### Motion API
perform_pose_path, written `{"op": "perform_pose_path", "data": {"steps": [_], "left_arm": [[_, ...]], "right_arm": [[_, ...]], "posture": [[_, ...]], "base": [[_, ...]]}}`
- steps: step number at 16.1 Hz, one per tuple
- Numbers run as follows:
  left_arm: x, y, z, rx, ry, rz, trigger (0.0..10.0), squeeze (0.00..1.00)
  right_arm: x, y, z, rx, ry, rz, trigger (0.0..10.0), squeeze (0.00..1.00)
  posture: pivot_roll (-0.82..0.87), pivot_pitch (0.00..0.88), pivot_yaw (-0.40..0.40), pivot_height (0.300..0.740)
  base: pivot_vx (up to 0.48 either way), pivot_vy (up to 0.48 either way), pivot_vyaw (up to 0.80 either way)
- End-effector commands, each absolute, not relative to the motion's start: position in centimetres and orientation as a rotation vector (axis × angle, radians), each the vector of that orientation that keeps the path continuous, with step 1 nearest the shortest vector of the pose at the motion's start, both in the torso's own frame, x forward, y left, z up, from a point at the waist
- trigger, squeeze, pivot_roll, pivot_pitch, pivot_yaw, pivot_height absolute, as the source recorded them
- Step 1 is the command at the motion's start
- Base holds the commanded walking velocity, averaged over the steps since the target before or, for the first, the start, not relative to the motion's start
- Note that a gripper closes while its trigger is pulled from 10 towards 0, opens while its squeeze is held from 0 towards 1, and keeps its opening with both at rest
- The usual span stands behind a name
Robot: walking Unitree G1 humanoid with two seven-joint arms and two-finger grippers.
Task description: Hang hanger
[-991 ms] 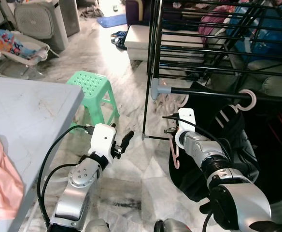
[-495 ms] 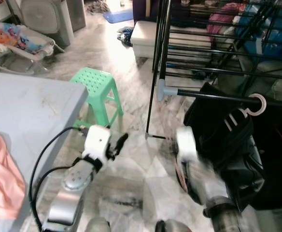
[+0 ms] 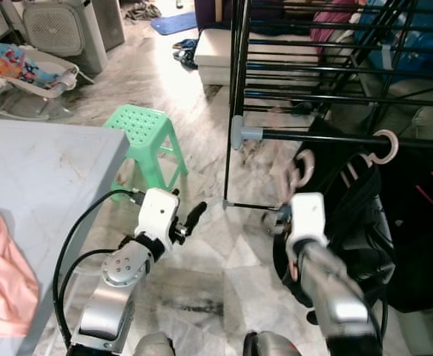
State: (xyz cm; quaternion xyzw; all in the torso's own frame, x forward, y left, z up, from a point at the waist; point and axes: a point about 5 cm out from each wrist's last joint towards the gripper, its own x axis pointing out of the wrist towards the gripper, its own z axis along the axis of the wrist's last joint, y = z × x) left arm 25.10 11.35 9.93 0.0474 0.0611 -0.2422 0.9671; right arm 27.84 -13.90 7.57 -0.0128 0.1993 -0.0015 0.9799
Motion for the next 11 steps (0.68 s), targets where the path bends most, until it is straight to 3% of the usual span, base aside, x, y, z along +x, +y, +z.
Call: {"op": "perform_pose_path", "data": {"steps": [1,8,11], "left_arm": [[25.0,11.7,10.1,0.102,0.127,-0.493,10.0,0.00],[24.9,11.9,10.2,0.110,0.135,-0.494,10.0,0.00],[24.7,11.5,9.9,0.110,0.144,-0.508,10.0,0.00]], "right_arm": [[28.9,-13.6,7.9,0.025,0.407,-0.014,10.0,0.00],[31.2,-11.3,8.9,0.046,0.439,0.057,10.0,0.00],[33.6,-10.6,9.2,0.039,0.454,0.087,10.0,0.00]], "posture": [[0.09,0.098,0.043,0.740],[0.09,0.102,0.043,0.740],[0.08,0.102,0.039,0.740]], "base": [[0.000,0.000,0.00],[0.000,0.000,0.00],[0.000,0.000,0.00]]}}
